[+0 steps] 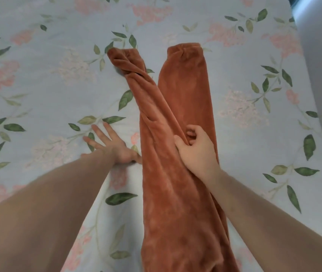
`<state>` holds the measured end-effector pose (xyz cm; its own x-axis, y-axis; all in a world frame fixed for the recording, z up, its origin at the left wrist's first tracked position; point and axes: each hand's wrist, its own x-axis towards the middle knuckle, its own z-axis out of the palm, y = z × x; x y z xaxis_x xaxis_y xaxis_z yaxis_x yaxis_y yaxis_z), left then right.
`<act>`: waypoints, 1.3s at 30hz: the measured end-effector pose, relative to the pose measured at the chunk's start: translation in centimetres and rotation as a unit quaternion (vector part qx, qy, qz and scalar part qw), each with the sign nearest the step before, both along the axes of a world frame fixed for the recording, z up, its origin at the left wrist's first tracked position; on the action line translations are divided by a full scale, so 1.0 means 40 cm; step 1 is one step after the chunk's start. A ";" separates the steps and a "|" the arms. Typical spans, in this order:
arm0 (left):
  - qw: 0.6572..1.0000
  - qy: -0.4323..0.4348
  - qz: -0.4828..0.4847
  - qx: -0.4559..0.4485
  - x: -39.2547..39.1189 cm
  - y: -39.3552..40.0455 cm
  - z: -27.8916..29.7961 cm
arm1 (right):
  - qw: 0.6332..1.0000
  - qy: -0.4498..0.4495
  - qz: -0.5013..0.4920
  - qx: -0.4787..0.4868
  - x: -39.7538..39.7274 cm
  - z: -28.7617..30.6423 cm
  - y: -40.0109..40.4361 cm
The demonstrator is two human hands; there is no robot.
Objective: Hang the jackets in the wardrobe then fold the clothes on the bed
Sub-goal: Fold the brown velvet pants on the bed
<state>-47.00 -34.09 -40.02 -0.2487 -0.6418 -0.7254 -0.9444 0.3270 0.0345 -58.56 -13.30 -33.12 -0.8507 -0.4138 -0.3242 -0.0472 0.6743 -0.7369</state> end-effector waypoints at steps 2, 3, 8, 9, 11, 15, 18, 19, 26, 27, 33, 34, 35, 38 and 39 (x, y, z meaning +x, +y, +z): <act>1.000 -0.003 0.013 0.013 -0.012 -0.002 0.005 | 0.999 -0.029 0.023 0.013 -0.049 0.002 -0.081; 1.000 -0.004 0.015 0.013 -0.014 0.003 0.006 | 0.999 -0.042 0.031 0.008 -0.066 0.002 -0.106; 0.998 -0.017 0.041 0.034 -0.031 0.013 0.026 | 0.991 0.027 -0.041 -0.125 -0.120 0.020 -0.134; 0.998 -0.019 0.043 0.047 -0.033 0.012 0.032 | 0.986 0.043 -0.073 -0.143 -0.128 0.024 -0.118; 0.996 -0.013 0.054 0.069 -0.036 0.011 0.055 | 0.979 0.067 -0.124 -0.149 -0.143 0.022 -0.074; 0.995 -0.013 0.061 0.082 -0.041 0.015 0.080 | 0.984 0.053 -0.167 -0.036 -0.179 -0.023 0.005; 0.994 -0.019 0.061 0.092 -0.046 0.012 0.095 | 0.990 0.004 -0.134 0.051 -0.190 -0.055 0.019; 0.993 -0.021 0.059 0.096 -0.047 0.012 0.097 | 0.991 0.021 -0.123 0.057 -0.194 -0.058 0.011; 0.992 -0.028 0.060 0.105 -0.051 0.010 0.105 | 0.972 0.218 0.072 0.039 -0.258 -0.013 -0.211; 0.992 -0.028 0.061 0.104 -0.053 0.010 0.104 | 0.964 0.235 0.114 0.042 -0.265 -0.015 -0.244; 0.992 -0.032 0.065 0.108 -0.059 0.010 0.105 | 0.907 0.283 0.288 0.118 -0.284 -0.054 -0.357; 0.991 -0.033 0.066 0.108 -0.059 0.010 0.105 | 0.910 0.292 0.276 0.105 -0.290 -0.052 -0.364; 0.991 -0.033 0.066 0.109 -0.060 0.009 0.105 | 0.925 0.285 0.243 0.070 -0.303 -0.048 -0.371; 0.991 -0.034 0.065 0.113 -0.061 0.008 0.107 | 0.981 0.169 0.008 -0.092 -0.349 0.016 -0.398; 0.991 -0.033 0.065 0.113 -0.061 0.007 0.106 | 0.981 0.138 -0.064 -0.121 -0.377 0.036 -0.405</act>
<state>-49.45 -33.81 -35.76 -0.1209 -0.4853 -0.8659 -0.9807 0.1933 0.0286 -73.66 -29.51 -31.67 -0.9421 -0.3347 0.0210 -0.1947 0.4950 -0.8468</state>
